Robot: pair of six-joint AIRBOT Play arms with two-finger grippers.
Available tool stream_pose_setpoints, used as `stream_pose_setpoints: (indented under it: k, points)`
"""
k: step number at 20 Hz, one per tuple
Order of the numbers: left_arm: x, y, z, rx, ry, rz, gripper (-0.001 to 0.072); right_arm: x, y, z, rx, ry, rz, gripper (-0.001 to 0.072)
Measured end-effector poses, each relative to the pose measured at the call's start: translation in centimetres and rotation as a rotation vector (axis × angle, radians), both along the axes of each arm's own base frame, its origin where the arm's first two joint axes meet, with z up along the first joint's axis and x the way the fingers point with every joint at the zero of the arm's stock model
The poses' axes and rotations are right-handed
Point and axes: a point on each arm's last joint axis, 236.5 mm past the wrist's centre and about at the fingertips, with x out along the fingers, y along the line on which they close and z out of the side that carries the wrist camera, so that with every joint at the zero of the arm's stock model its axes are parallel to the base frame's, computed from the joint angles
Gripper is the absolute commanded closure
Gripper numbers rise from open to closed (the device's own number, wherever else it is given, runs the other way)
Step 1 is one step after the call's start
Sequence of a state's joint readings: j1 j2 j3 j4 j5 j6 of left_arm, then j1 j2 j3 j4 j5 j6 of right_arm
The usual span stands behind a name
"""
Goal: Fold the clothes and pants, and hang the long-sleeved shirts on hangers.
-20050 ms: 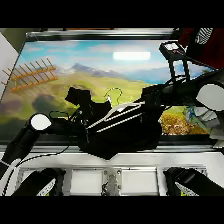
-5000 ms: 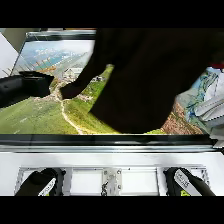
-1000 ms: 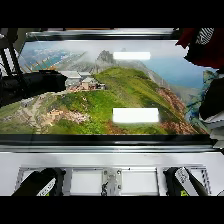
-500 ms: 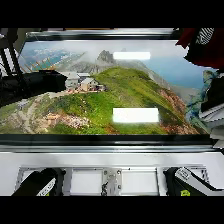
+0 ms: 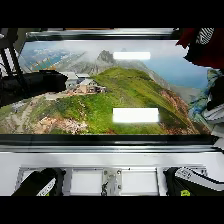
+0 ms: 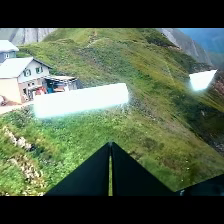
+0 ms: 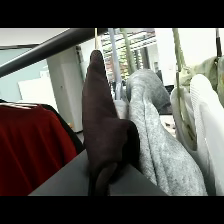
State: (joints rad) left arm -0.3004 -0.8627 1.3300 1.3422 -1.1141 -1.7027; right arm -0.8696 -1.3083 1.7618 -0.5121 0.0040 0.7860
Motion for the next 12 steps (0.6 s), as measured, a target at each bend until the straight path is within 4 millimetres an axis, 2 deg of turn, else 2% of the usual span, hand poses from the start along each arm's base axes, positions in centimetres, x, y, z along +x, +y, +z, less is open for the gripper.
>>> stream_pose_setpoints:
  k: [7, 12]
  points:
    - [-0.3, -1.9, 0.8, -0.021, -0.033, -0.047, 0.0694, 0.5, -1.5, -1.1, 0.016, 0.002, -0.02, 0.0698]
    - [-0.4, -2.3, 0.9, -0.025, -0.04, -0.056, 0.0694, 1.3, -2.2, -2.3, 0.033, 0.02, -0.016, 0.0698]
